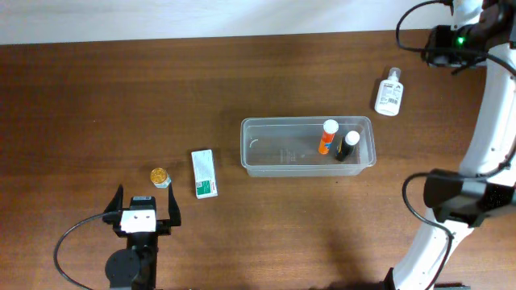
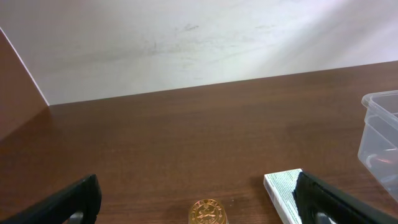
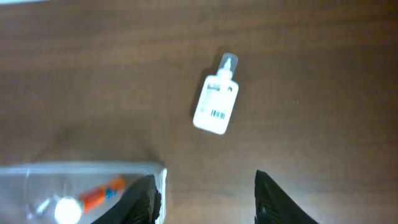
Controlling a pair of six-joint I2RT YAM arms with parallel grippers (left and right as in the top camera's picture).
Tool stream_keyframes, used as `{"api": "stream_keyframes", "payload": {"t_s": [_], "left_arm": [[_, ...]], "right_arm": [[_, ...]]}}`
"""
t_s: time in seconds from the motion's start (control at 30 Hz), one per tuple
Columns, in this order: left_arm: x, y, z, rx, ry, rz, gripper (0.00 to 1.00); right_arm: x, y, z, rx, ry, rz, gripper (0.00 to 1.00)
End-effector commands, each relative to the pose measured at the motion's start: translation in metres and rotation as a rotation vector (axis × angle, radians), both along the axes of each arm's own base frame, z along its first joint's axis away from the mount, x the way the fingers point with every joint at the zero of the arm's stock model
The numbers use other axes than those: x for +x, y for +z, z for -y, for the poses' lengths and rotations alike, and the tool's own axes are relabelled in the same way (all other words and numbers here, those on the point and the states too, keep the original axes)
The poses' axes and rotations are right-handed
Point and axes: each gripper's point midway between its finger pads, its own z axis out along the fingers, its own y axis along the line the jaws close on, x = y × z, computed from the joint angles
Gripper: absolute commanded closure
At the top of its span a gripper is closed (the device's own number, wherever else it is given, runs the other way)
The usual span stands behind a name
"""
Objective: Pack container
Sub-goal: 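Lift the white lotion bottle upright with the right gripper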
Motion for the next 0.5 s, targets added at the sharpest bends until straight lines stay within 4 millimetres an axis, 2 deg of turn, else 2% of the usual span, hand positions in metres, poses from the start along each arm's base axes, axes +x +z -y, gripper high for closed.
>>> {"api": "stream_keyframes", "payload": {"t_s": [0.0,0.13,0.3,0.47], "left_arm": [[0.0,0.0,0.001,0.012,-0.008,0.002,0.01],[0.0,0.0,0.001,0.012,-0.008,0.002,0.01],[0.0,0.0,0.001,0.012,-0.008,0.002,0.01],[0.0,0.0,0.001,0.012,-0.008,0.002,0.01]], "right_arm": [[0.024,-0.053,0.007,0.043,-0.055,-0.09,0.53],[0.043,-0.1,0.01,0.072,-0.078,-0.155,0.43],[0.052,-0.157,0.003,0.092,-0.066,-0.26,0.36],[0.06,-0.202,-0.003,0.117,-0.102,-0.322,0.36]]}}
